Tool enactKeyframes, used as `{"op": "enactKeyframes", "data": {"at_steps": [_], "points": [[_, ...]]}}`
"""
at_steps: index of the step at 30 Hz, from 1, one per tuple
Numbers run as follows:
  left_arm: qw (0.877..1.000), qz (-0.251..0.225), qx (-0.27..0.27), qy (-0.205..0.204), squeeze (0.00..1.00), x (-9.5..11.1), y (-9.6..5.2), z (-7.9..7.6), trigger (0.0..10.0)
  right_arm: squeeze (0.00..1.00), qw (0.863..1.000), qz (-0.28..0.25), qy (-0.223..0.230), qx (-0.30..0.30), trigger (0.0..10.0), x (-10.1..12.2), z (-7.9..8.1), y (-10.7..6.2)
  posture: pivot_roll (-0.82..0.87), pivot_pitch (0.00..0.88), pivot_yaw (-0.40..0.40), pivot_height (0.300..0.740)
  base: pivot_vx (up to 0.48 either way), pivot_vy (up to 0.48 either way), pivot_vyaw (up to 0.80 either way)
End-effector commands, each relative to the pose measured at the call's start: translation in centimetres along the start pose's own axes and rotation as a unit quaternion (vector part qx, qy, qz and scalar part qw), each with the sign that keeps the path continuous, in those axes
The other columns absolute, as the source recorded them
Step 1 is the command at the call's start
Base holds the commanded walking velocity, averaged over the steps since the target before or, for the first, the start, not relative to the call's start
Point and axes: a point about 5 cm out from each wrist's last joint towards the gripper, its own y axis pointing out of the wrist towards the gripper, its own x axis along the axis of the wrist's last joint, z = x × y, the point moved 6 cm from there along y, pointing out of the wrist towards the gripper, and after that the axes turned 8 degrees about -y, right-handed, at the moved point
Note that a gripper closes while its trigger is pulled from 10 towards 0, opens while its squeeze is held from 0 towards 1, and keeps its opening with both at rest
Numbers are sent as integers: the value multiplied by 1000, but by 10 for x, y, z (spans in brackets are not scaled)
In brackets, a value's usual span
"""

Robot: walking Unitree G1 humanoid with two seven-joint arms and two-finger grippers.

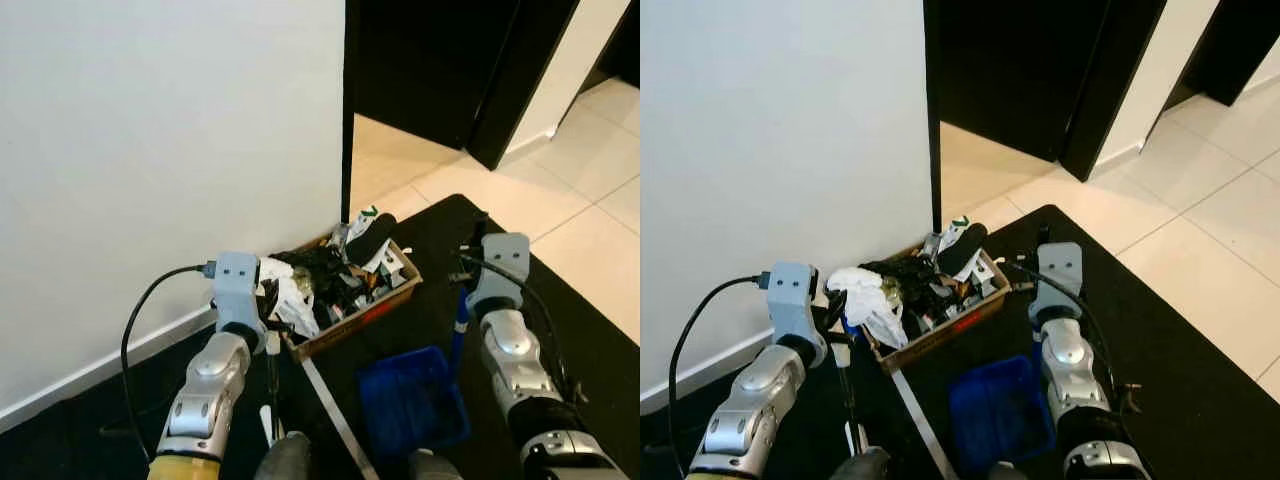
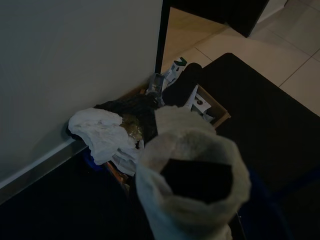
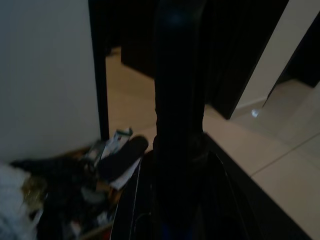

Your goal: Sweep floor

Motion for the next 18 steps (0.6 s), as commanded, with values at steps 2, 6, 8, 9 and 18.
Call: {"op": "enactKeyframes", "data": {"at_steps": [2, 6, 8, 9, 18], "points": [[999, 40, 15, -7, 0, -24, -5, 6, 10000, 0, 999, 25, 6, 20, 10000, -13, 11, -4, 127, 102, 38, 740, 0, 0, 0], [999, 41, 17, -7, 0, -25, -7, 7, 10000, 0, 990, 119, -8, 74, 10000, -48, 28, -12, 128, 104, 34, 740, 0, 0, 0], [999, 41, 18, -7, 0, -25, -7, 7, 10000, 0, 985, 144, -11, 93, 10000, -56, 33, -16, 127, 105, 32, 740, 0, 0, 0], [999, 41, 18, -7, 0, -25, -7, 7, 10000, 0, 982, 156, -10, 104, 10000, -61, 37, -19, 127, 105, 32, 740, 0, 0, 0], [999, 38, 15, -12, 0, -23, -7, 4, 10000, 0, 963, 212, 62, 155, 10000, -61, 38, -40, 97, 117, 22, 740, 0, 0, 0]]}}
